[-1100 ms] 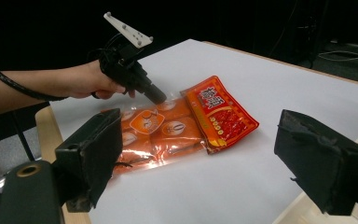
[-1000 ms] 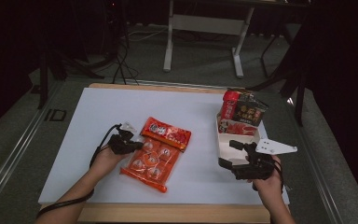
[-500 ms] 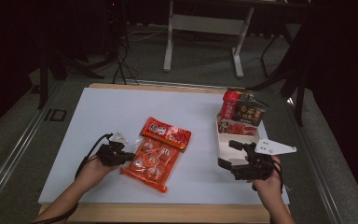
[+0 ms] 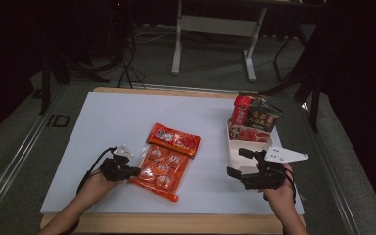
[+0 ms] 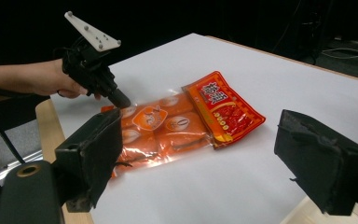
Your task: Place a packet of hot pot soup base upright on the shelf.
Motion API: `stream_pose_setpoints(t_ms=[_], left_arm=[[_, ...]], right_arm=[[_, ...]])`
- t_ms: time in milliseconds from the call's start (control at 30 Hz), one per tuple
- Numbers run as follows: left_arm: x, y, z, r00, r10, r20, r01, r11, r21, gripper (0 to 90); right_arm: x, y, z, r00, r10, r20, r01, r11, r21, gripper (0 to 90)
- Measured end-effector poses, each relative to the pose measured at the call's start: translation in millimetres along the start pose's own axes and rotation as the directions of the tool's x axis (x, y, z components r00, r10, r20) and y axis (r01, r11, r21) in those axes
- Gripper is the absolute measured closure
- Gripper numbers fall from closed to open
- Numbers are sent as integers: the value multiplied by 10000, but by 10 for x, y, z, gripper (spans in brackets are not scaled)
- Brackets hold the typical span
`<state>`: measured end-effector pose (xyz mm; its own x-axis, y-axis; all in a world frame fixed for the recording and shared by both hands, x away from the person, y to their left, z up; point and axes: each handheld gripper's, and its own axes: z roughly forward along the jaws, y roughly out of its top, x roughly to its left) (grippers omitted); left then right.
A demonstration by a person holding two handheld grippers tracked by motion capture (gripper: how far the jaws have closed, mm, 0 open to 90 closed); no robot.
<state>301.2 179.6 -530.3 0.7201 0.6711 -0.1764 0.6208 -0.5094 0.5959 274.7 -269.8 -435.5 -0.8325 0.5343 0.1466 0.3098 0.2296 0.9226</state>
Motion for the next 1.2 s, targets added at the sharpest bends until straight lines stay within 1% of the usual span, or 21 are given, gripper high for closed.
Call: stream_pose_setpoints(t_ms=[133,167,233,267,467,500,567,667,700,733,867,900,967,1033,1067,1100,1133,1200], left_arm=[[-87,13,40,9996,17,293,-16,10000,-42,898],[-87,13,40,9996,17,293,-16,10000,-42,898],[-141,27,60,9992,116,395,-115,9999,-32,898],[-165,34,73,9988,66,484,-64,10000,-51,898],[-287,80,140,9957,292,882,-283,9995,-122,898],[-299,86,152,9951,268,950,-255,9996,-150,898],[-298,101,155,9945,363,983,-347,9992,-185,897],[-269,125,139,9930,331,1136,-306,9992,-239,897],[-259,142,127,9929,282,1154,-240,9990,-379,893],[-249,154,119,9925,159,1209,-101,9988,-486,853],[-161,225,75,9923,-92,1233,186,9970,-752,655],[-134,239,63,9922,-195,1234,301,9960,-841,606],[-72,262,36,9921,-339,1209,472,9929,-1089,556],[-7,287,15,9930,-520,1058,657,9894,-1299,509],[27,299,6,9936,-585,967,721,9870,-1438,500],[64,311,-1,9939,-682,862,811,9845,-1556,497],[111,329,-3,9933,-818,818,948,9807,-1707,474],[179,361,2,9950,-798,603,897,9790,-1832,474]], right_arm=[[-1,-2,-4,10000,13,2,-13,10000,-13,151],[1,-1,-5,10000,-10,6,10,10000,-4,152],[1,-3,-7,10000,9,-1,-9,10000,-28,151],[0,-4,-8,10000,11,3,-11,10000,-24,151],[-8,-15,1,10000,38,-5,-38,10000,19,152],[-7,-14,2,10000,38,-19,-38,10000,23,152],[-3,-14,8,10000,3,-15,-3,10000,42,152],[0,-16,13,10000,-21,-10,21,10000,67,152],[2,-17,14,10000,-43,-8,44,10000,78,152],[6,-17,12,10000,-80,12,80,9999,106,152],[10,-15,4,9999,-154,46,153,9999,73,154],[10,-15,2,9998,-217,34,217,9998,32,172],[7,-16,0,9991,-420,23,420,9991,33,180],[7,-18,1,9988,-489,6,489,9988,-14,180],[6,-19,3,9987,-505,-40,505,9987,-27,180],[6,-19,6,9986,-528,-57,528,9986,-7,180],[11,-18,10,9984,-571,-38,571,9984,6,180],[19,-16,18,9979,-640,-57,640,9980,11,180]])
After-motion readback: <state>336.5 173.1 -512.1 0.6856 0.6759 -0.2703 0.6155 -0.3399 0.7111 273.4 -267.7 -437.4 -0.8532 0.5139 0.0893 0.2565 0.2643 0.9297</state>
